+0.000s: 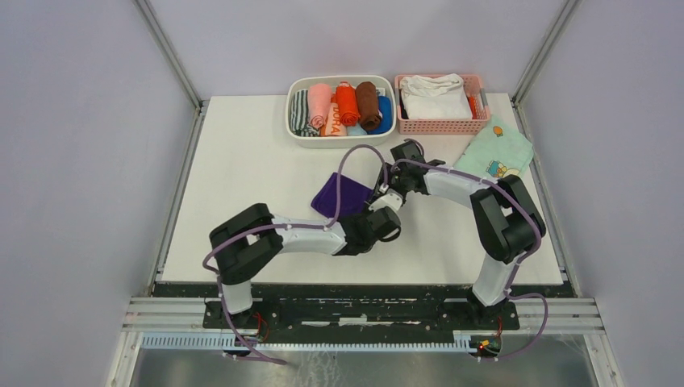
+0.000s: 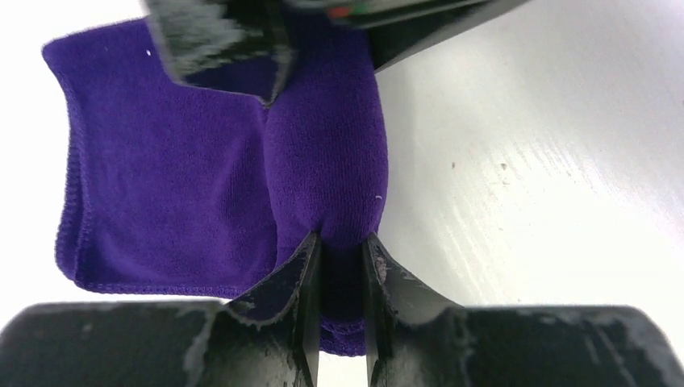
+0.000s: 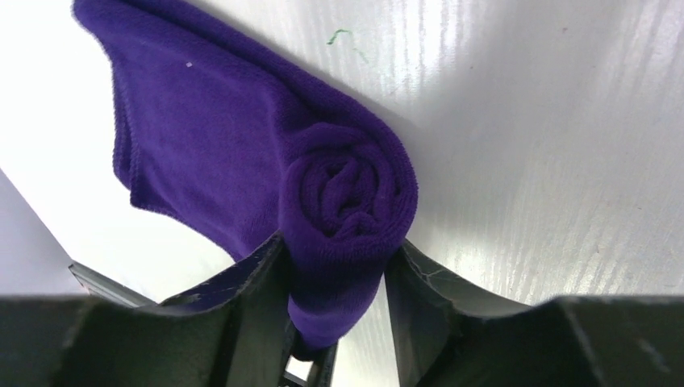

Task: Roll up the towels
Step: Roll the towel at the center of the board.

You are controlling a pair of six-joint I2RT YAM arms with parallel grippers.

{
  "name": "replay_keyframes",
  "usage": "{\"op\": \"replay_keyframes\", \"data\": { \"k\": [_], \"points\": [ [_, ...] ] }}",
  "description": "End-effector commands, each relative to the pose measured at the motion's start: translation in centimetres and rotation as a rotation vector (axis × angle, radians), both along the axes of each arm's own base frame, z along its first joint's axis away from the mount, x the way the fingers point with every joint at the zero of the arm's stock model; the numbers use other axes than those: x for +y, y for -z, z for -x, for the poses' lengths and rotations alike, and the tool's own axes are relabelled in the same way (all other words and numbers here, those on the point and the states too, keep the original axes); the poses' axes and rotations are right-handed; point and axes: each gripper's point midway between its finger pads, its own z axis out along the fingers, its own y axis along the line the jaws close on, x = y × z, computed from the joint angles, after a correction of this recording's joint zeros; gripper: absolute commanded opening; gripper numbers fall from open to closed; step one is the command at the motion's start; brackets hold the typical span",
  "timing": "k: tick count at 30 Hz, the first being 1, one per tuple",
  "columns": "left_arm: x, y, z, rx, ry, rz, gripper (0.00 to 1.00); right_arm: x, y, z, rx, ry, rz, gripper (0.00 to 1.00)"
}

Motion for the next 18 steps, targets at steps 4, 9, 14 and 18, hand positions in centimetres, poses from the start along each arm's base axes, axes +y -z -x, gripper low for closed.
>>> {"op": "replay_keyframes", "data": {
  "k": [4, 9, 14, 18],
  "points": [
    [-0.7, -1.1, 0.5, 0.349, 0.027, 0.439, 0.09, 1.1, -5.1, -2.1, -0.216, -0.035, -0.153, 0.63],
    [0.0, -1.3, -0.3, 0.520, 0.039, 0.617, 0.08, 0.3, -5.6, -2.6, -0.255, 0.007, -0.236, 0.69],
    [0.5, -1.3, -1.0, 0.691, 0.021, 0.821, 0.08, 0.6, -4.9, -2.3, -0.265, 0.005, -0.288, 0.72],
    [1.0, -1.4, -1.5, 0.781, 0.001, 0.947, 0.08, 0.9, -3.9, -2.6, -0.245, 0.026, -0.340, 0.74]
  ]
}}
